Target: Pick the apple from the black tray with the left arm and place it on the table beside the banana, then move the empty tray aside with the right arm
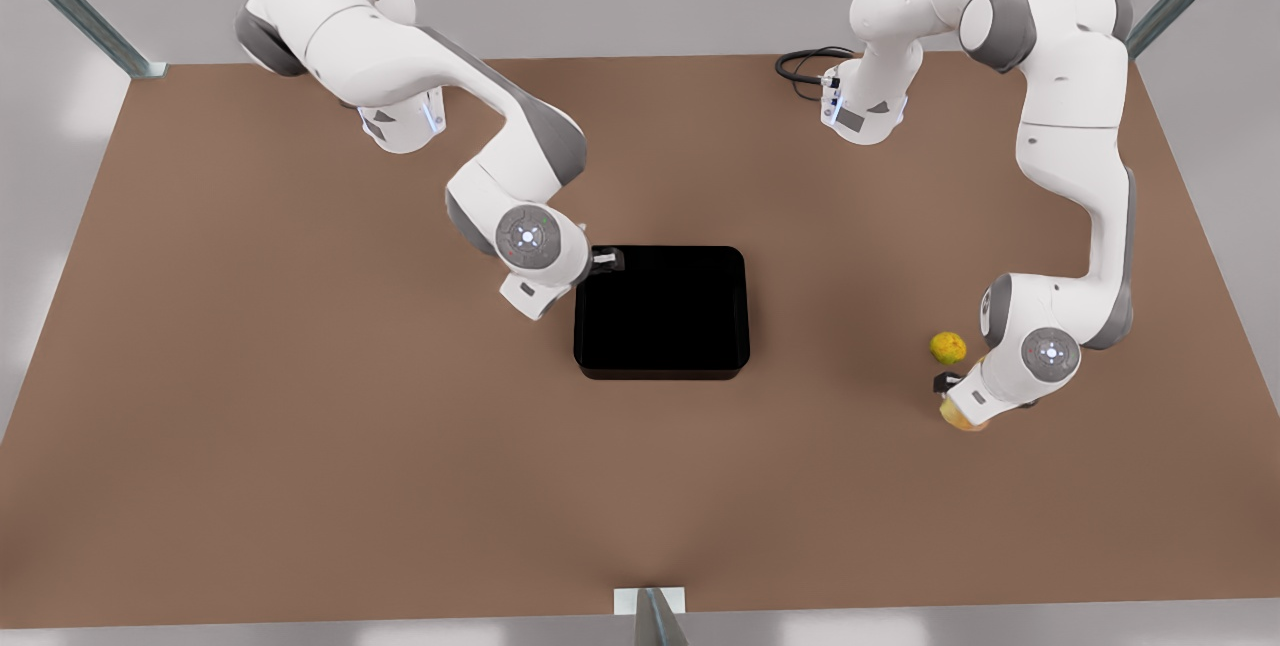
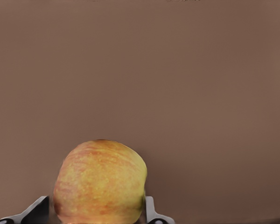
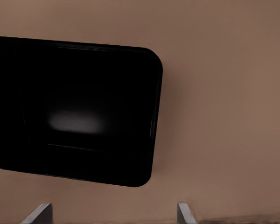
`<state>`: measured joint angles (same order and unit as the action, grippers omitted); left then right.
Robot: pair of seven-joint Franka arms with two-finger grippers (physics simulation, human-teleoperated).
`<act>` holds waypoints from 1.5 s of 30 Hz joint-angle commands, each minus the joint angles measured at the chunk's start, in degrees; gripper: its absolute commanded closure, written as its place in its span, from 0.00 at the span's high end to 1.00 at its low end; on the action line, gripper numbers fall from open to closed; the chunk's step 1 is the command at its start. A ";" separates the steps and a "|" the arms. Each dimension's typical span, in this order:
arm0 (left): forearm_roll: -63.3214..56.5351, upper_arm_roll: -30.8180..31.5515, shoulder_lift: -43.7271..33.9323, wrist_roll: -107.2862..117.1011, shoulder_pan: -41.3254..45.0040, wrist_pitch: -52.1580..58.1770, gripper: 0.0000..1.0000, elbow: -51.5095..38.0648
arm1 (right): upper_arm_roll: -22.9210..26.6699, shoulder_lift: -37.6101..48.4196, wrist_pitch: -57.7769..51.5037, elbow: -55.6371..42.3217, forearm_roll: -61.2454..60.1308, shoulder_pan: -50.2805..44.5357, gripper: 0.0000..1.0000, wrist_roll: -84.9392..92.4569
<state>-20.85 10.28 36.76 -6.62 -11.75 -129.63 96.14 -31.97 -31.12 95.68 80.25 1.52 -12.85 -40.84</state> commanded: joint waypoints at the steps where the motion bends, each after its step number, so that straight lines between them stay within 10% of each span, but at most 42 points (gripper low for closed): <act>1: -0.06 0.01 -0.02 -36.35 -0.03 -3.88 1.00 0.01 | 0.07 3.95 11.44 8.59 0.86 0.19 1.00 -39.32; 3: 0.02 0.10 -0.90 -34.86 -0.03 -2.92 1.00 -0.08 | -0.02 4.84 13.74 12.12 0.77 0.98 1.00 -38.09; 8: 19.19 9.85 -18.30 4.43 -1.17 39.18 1.00 -16.60 | -0.02 2.38 17.08 15.02 0.59 1.69 0.99 -27.28; 29: 17.69 11.35 -25.33 2.93 -6.09 44.90 1.00 -14.93 | 1.39 -9.49 30.97 18.89 3.32 2.65 0.96 1.02; 39: 17.60 11.87 -28.06 3.37 -5.74 44.11 1.00 -12.03 | 1.74 -10.72 30.97 18.54 2.79 2.74 0.41 0.85; 45: 17.34 11.87 -28.59 3.37 -5.74 44.11 1.00 -11.95 | 1.83 -10.63 30.88 18.45 2.61 2.83 0.26 0.67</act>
<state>-3.42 22.07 8.23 -4.58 -17.48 -85.51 84.21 -30.11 -41.84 126.41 98.73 4.19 -10.02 -43.11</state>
